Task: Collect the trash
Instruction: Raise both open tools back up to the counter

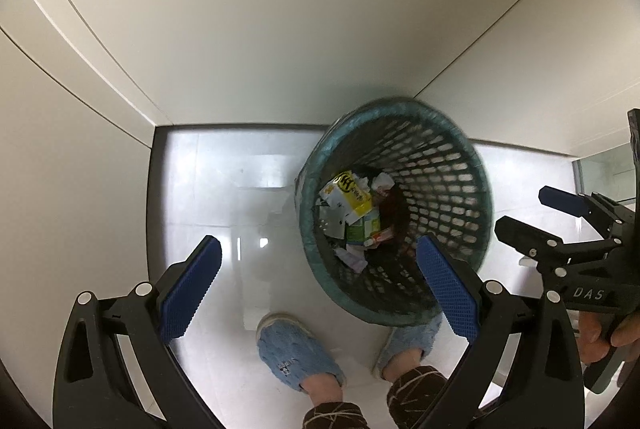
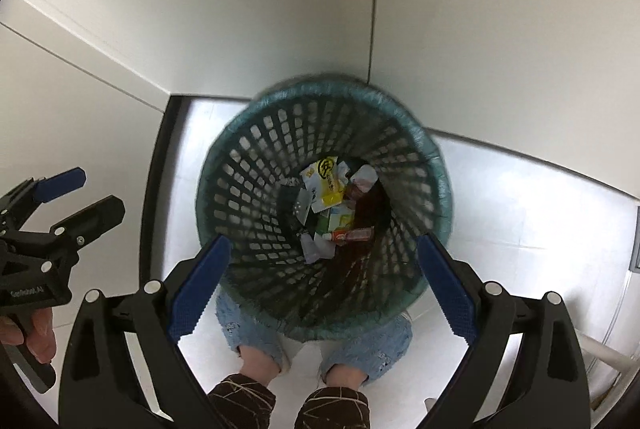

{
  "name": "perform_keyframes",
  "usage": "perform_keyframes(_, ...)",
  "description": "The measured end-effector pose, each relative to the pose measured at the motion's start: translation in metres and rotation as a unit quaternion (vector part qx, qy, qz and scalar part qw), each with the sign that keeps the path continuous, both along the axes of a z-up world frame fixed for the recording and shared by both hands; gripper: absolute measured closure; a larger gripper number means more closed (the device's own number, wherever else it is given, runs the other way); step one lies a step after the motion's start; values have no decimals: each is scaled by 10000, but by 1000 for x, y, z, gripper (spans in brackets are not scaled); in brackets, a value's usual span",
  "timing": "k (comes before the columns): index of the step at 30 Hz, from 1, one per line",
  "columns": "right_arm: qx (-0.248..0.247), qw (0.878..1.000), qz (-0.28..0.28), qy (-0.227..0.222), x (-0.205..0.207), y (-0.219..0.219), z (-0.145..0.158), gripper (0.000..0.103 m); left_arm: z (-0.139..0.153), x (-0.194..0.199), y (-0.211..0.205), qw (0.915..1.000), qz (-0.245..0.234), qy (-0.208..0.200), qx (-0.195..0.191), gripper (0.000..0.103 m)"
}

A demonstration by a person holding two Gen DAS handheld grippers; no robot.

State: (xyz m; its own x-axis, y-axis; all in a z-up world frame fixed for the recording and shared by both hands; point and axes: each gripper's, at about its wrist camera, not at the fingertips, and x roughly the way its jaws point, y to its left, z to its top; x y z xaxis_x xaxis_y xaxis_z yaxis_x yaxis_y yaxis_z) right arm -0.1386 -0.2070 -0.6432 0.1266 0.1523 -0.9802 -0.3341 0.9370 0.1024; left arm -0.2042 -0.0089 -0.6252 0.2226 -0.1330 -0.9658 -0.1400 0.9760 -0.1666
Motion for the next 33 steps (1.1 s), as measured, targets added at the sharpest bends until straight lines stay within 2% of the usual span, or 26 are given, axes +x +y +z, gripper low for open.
perform_keyframes(6, 8, 9995, -106, -297, -1, -7, 75, 12, 66, -3, -3, 9997, 39, -203, -121, 7)
perform_keyframes(16, 212, 9963, -369, -747, -7, -17, 225, 12, 208, -9, -1, 9980, -241, -586, -78, 7)
perform_keyframes(20, 299, 9943, -484, -899, -17, -18, 279, 12, 261, -8, 1, 9971, -354, -675, -15, 7)
perform_keyframes(25, 419, 9923, -532, -1038, -22, -15, 348, 12, 334, -7, 5, 9935, -615, -930, 241, 7)
perform_keyframes(33, 411, 9851, -579, -1569, -23, -7, 449, 12, 429, 1, 25, 9862, -535, -1511, 406, 7)
